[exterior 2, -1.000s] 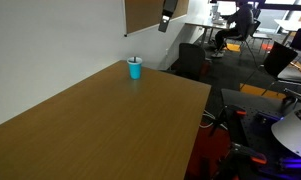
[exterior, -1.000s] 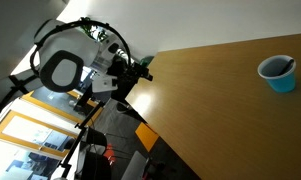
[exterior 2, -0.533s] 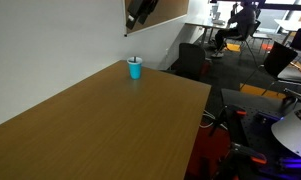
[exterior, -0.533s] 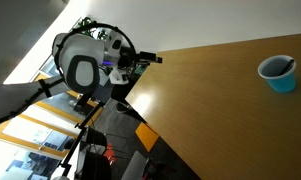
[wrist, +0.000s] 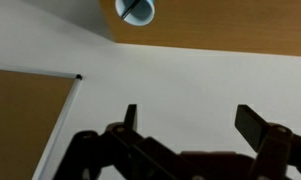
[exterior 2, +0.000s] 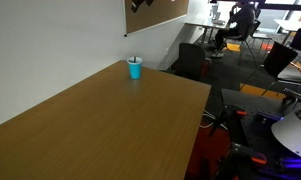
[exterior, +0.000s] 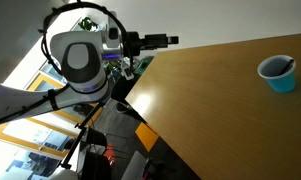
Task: Remove the pen from the cup and put it on the table
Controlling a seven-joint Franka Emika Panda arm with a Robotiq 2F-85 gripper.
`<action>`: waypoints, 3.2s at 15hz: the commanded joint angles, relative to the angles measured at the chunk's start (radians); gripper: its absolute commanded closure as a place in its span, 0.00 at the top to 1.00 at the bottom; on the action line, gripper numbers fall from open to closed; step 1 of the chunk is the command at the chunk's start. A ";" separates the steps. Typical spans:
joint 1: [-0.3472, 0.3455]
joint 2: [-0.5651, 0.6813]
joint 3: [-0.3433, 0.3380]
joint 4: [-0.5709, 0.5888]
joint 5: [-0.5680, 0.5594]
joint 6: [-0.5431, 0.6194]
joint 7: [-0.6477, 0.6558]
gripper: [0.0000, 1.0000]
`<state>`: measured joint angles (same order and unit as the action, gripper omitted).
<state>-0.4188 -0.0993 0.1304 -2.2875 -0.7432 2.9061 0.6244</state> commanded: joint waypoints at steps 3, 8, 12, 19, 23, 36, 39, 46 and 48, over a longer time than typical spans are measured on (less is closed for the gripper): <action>-0.125 -0.028 0.132 0.091 -0.398 -0.150 0.440 1.00; -0.089 0.025 0.206 0.091 -0.637 -0.306 0.782 1.00; -0.084 0.090 0.219 0.095 -0.621 -0.277 0.896 1.00; -0.084 0.216 0.212 0.152 -0.548 -0.285 1.084 1.00; -0.086 0.224 0.211 0.143 -0.560 -0.260 1.086 1.00; 0.153 0.443 -0.023 0.353 -0.380 -0.398 1.323 1.00; 0.235 0.501 -0.126 0.419 -0.259 -0.394 1.305 1.00; 0.317 0.599 -0.280 0.560 -0.135 -0.401 1.278 1.00; 0.322 0.634 -0.305 0.601 -0.122 -0.406 1.259 1.00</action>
<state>-0.1247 0.4788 -0.1320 -1.7668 -0.9015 2.5354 1.9109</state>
